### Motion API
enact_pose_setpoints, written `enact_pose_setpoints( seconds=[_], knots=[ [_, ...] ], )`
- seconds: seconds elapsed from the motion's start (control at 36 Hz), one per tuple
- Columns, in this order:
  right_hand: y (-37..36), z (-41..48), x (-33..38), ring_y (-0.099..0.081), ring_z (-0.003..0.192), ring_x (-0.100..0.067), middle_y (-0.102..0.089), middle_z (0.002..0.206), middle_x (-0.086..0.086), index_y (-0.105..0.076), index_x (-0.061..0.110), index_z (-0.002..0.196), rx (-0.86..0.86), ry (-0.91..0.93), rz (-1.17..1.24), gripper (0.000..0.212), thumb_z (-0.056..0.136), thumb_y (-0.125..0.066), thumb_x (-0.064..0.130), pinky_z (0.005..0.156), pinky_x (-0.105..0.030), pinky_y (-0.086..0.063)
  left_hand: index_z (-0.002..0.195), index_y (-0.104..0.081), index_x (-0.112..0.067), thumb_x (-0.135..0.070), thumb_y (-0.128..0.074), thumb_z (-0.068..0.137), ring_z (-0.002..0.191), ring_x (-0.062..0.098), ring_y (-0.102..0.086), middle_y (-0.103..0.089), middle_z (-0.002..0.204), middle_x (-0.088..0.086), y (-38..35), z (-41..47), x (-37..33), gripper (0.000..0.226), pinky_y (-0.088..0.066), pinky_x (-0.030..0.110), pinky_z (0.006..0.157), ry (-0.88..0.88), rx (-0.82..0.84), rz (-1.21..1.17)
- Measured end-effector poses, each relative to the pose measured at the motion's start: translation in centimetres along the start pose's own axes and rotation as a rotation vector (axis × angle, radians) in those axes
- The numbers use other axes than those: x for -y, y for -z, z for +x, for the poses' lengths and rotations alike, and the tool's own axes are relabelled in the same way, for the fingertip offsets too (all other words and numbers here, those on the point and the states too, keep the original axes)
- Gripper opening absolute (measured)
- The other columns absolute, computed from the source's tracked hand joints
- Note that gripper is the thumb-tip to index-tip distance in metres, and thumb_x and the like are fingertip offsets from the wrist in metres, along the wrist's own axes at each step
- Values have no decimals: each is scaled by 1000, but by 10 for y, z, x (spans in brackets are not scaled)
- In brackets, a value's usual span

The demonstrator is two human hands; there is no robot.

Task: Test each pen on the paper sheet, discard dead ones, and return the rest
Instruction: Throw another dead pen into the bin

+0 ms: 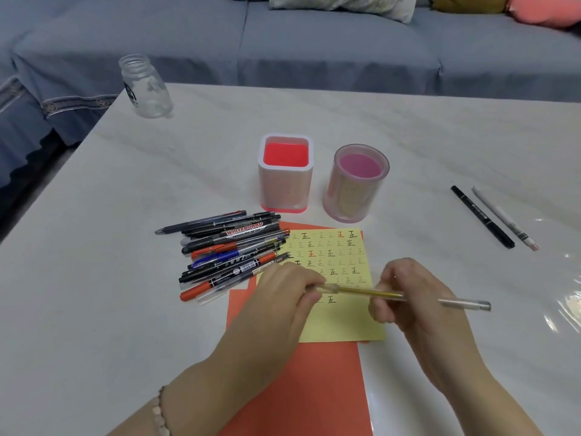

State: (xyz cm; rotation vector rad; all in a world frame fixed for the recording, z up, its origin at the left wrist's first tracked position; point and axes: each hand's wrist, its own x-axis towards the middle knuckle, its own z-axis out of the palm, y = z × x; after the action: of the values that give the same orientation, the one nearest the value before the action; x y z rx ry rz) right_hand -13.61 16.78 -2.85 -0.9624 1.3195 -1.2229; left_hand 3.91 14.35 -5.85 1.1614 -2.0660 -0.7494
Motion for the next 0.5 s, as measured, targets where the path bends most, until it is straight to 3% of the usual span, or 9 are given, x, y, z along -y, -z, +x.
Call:
enact_pose_setpoints(
  seconds=[0.08,0.17,0.28,0.36,0.44,0.5],
  knots=[
    [-5,3,3,-34,39,-8,-48,40,-2,-40,8,60,-45,0,-29,33,78,-45,35,41,-11,-32,95,-55,-23,-41,-36,90,92,-3,-41,-48,91,-18,3,3,-7,26,-33,7,80,13,59,-23],
    [-12,5,5,-29,37,-8,-45,36,0,-44,21,45,-50,24,-29,39,78,-65,22,38,-12,-27,93,-52,-26,-40,-41,92,91,-4,-41,-46,84,-18,7,5,-16,18,-34,10,75,51,148,-41],
    [-27,8,8,-31,36,-9,-51,38,-3,-48,22,40,-2,56,-21,39,70,-73,26,38,-13,-29,85,-52,-26,-36,-49,86,66,5,-47,-54,75,-9,18,2,-21,10,-36,16,58,113,74,-231],
    [-38,11,14,-35,35,-7,-54,39,-6,-49,20,41,66,114,-64,34,70,-66,24,40,-12,-31,74,-54,-20,-29,-57,82,51,3,-37,-47,55,-11,32,0,-21,12,-31,14,51,278,72,-427],
    [-56,15,21,-36,35,-5,-54,37,-6,-48,19,42,172,156,-118,31,72,-59,22,40,-11,-31,64,-51,-18,-27,-56,77,39,5,-26,-36,46,-7,56,-3,-19,17,-26,15,38,597,256,-862],
    [-74,18,27,-36,35,-5,-52,35,-4,-51,21,43,240,167,-133,33,74,-58,21,41,-11,-30,59,-53,-21,-26,-56,80,36,1,-20,-31,46,-7,74,-7,-18,22,-20,11,33,697,320,-1063]
  ],
)
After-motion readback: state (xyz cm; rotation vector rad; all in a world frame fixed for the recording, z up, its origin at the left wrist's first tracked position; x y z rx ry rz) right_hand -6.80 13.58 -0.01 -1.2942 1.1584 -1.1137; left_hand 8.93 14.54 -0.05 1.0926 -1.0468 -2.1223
